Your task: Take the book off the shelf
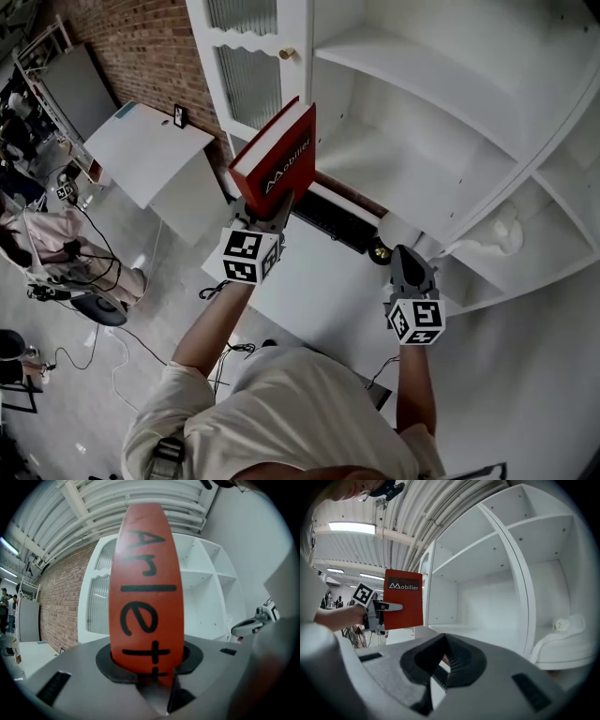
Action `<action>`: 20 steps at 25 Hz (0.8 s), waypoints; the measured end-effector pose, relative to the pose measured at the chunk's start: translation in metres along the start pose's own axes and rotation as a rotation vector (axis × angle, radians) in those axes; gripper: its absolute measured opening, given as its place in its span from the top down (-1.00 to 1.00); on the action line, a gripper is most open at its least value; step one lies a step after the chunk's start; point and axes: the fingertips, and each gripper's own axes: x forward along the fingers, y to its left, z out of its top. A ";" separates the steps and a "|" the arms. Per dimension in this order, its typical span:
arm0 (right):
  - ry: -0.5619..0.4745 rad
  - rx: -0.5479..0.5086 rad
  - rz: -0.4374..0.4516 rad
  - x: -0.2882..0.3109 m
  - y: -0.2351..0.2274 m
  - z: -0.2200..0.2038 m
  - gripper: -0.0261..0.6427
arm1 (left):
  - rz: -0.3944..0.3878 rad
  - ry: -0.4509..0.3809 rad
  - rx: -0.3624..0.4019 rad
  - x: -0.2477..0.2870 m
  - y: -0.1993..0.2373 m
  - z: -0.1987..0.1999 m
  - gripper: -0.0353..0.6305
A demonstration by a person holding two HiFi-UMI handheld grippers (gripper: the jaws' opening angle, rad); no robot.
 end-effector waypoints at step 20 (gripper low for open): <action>-0.003 -0.042 -0.021 -0.003 0.031 0.007 0.91 | 0.035 0.026 -0.049 -0.067 0.025 -0.042 0.44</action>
